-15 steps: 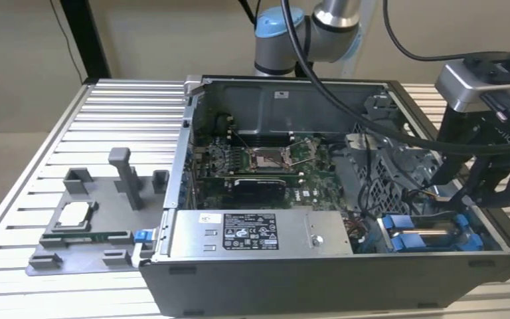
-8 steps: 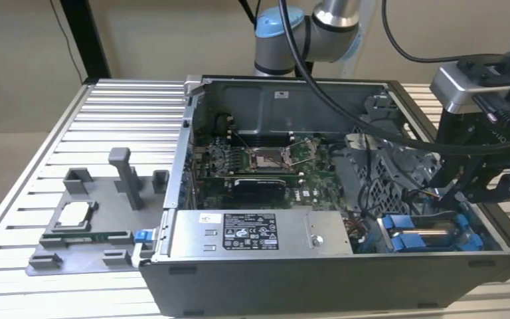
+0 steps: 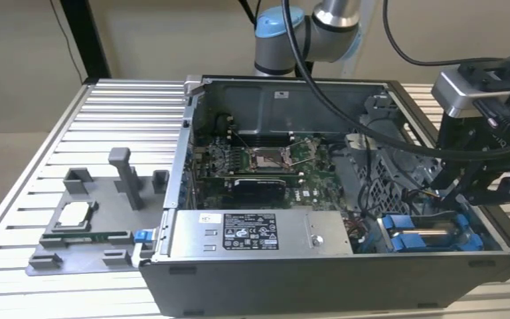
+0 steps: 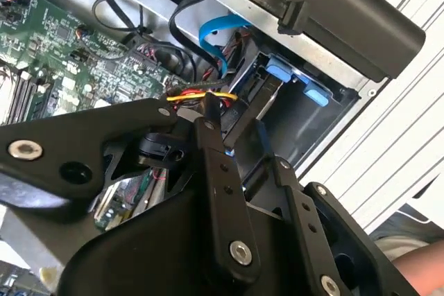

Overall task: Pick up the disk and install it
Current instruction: 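Insert the disk into the insertion slot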

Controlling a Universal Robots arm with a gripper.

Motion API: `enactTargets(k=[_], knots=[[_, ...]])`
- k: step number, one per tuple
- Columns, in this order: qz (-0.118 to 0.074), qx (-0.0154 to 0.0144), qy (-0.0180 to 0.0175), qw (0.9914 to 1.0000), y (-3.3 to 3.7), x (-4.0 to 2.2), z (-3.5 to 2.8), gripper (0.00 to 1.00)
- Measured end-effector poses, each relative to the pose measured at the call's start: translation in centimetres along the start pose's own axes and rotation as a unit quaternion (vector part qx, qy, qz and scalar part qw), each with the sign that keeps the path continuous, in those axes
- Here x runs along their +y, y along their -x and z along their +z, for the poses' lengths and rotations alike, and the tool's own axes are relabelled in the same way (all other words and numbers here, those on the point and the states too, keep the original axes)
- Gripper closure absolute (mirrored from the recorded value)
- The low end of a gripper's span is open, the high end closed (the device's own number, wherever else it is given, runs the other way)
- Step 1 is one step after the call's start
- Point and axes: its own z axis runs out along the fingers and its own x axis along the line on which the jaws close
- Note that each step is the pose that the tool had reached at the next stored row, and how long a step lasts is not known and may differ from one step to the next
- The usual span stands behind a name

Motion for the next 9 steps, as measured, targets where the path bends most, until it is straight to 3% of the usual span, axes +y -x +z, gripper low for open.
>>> enactTargets(k=[9], knots=[[0.000,-0.0002,-0.0001,1.00000,0.02,-0.04,0.48,0.00]])
